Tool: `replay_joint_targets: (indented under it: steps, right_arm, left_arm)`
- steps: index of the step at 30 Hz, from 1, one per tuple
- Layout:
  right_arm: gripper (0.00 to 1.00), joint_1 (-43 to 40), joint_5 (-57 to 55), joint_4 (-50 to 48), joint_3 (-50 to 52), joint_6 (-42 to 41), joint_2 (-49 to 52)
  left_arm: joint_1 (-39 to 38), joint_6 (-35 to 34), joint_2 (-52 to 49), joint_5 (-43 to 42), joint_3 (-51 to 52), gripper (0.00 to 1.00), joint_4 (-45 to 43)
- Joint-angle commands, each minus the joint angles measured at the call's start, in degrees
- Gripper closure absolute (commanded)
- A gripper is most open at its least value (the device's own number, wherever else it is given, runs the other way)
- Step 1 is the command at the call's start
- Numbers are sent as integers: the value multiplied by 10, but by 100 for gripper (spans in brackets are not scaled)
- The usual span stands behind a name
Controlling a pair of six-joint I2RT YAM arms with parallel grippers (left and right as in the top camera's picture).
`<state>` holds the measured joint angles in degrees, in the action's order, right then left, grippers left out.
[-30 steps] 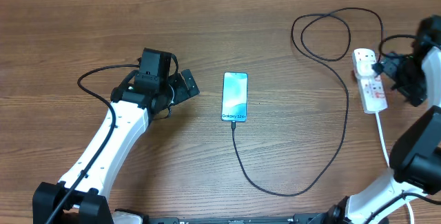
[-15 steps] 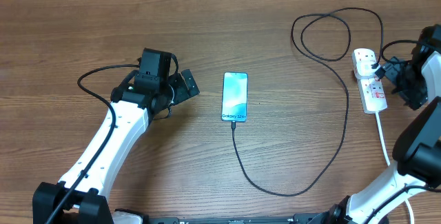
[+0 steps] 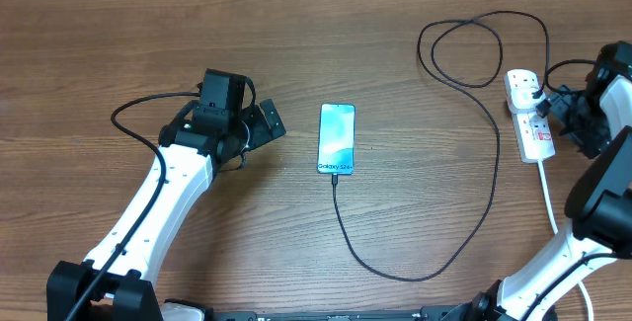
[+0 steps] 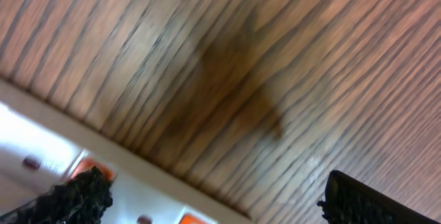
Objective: Plug charger to phone and switch on socket
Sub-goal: 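Move the right gripper over to the white power strip, then press the power strip socket switch with the right gripper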
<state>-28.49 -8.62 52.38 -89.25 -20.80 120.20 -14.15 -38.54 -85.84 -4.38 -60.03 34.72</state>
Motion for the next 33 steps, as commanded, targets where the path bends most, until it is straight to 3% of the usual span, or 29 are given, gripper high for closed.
replay_joint_targets:
  steps: [1, 7, 33]
  right_arm:
    - [0, -3, 1, -11, 4, 1, 14]
    - [0, -2, 82, -18, 4, 16, 14]
    - [0, 7, 94, 20, 4, 33, 14]
  left_arm:
    - [3, 13, 3, 7, -1, 0, 0]
    - [2, 13, 3, 7, -1, 0, 0]
    - [3, 13, 3, 7, -1, 0, 0]
